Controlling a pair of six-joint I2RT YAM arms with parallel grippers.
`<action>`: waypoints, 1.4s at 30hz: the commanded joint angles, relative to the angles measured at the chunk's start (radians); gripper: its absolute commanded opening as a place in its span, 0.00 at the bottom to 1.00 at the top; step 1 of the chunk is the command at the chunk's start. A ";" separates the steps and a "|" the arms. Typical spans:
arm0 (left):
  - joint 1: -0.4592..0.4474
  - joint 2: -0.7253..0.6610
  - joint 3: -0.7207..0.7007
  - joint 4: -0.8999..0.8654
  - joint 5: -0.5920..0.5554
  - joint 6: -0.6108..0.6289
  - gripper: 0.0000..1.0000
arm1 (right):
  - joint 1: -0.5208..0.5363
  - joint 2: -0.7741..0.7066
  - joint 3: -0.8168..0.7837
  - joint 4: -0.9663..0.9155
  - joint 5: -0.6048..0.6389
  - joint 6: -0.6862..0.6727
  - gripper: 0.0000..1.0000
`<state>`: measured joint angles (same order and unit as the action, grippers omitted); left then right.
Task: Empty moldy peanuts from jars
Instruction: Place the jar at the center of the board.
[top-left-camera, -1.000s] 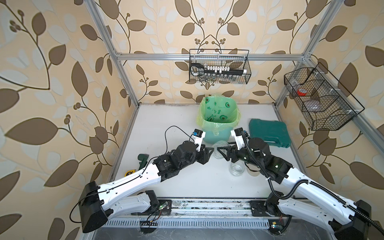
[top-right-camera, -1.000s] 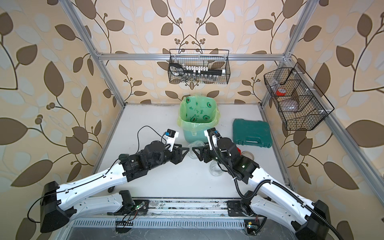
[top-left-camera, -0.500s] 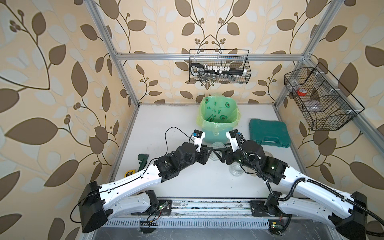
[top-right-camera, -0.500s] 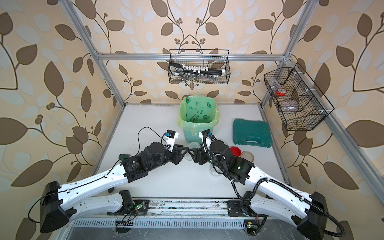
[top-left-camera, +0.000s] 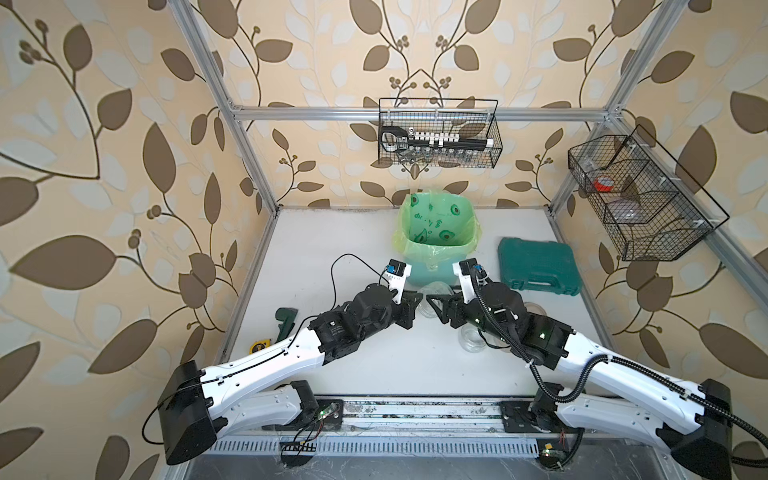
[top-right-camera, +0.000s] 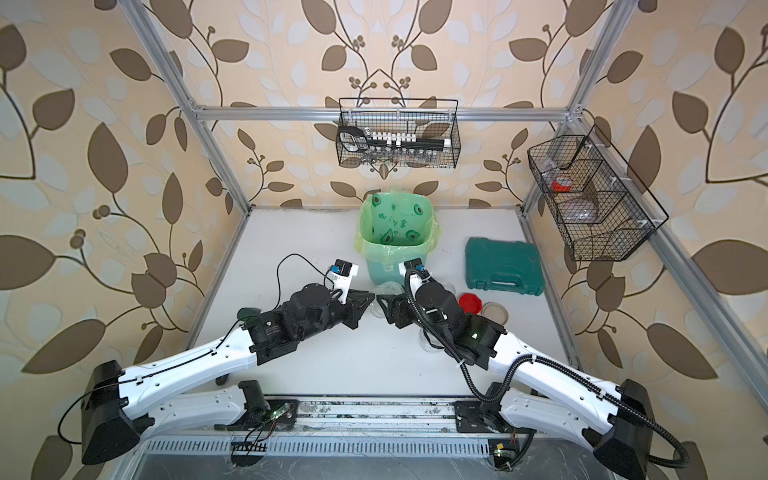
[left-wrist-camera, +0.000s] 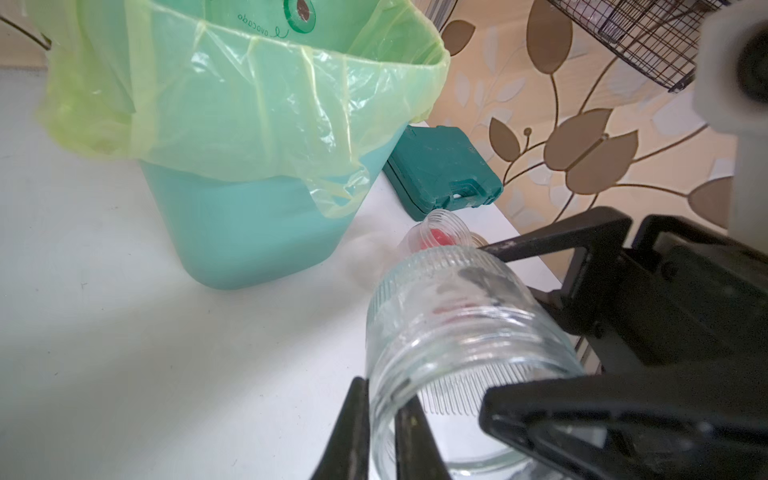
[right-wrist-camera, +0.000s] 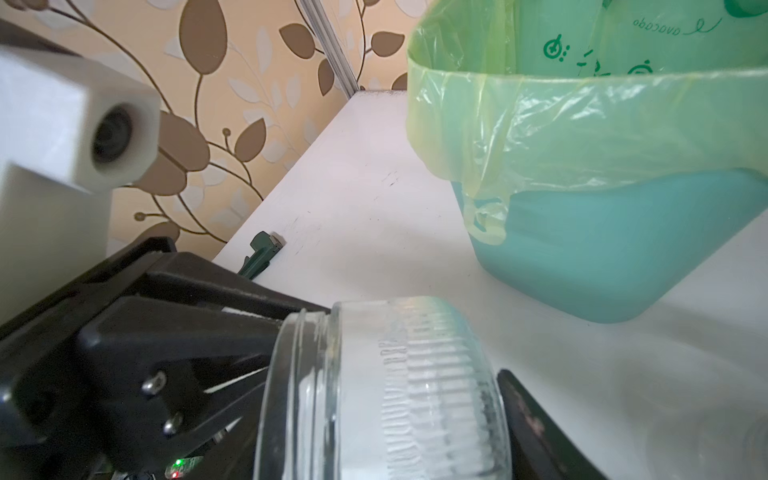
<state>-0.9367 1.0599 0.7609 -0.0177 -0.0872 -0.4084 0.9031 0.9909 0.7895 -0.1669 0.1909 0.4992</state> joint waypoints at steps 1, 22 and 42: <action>-0.010 -0.007 -0.003 0.065 0.033 -0.014 0.04 | 0.008 0.011 0.040 0.049 -0.006 -0.004 0.00; -0.010 0.008 0.056 -0.080 -0.028 -0.034 0.00 | 0.009 -0.011 0.026 0.059 -0.043 -0.041 0.99; -0.010 0.109 0.236 -0.422 -0.069 0.056 0.00 | -0.002 -0.408 -0.098 -0.038 0.293 -0.117 0.99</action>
<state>-0.9371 1.1595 0.9440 -0.4080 -0.1490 -0.3836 0.9066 0.6254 0.7143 -0.1738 0.3965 0.4160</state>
